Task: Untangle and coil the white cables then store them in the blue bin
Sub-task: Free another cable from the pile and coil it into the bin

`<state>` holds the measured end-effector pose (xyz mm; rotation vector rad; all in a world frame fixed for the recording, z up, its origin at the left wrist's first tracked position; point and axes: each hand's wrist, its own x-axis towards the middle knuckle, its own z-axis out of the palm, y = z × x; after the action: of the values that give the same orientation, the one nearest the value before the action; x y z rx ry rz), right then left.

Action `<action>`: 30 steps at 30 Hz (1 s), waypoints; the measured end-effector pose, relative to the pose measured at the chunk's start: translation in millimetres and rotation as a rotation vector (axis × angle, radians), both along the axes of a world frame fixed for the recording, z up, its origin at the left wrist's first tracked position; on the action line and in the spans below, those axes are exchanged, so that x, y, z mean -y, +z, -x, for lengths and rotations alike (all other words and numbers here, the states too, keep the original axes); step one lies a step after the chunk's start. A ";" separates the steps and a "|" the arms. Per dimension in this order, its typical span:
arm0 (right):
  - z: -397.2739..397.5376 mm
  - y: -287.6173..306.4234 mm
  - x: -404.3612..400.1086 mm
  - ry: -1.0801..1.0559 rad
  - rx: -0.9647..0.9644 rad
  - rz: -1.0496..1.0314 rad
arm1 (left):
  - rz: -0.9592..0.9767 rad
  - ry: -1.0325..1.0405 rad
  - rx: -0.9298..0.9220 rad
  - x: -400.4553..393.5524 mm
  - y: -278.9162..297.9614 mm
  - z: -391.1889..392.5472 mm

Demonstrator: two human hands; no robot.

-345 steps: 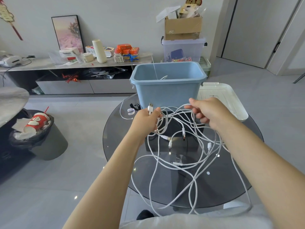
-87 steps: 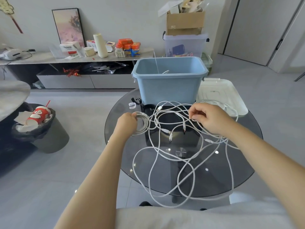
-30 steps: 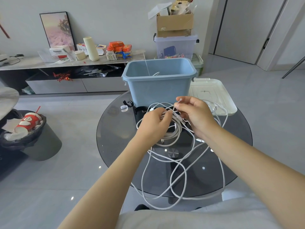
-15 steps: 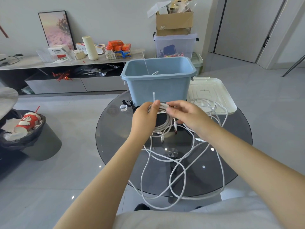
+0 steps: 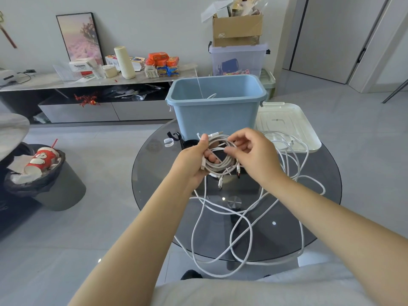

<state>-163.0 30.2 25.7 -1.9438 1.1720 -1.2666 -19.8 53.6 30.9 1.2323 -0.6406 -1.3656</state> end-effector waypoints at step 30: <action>-10.5 -6.8 -10.9 0.107 -0.396 0.122 | 0.031 0.060 0.195 2.3 -6.8 -4.0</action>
<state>-152.5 41.0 18.9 -2.3899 1.1749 -0.9420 -15.8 51.3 24.0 1.3601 -0.7512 -1.1905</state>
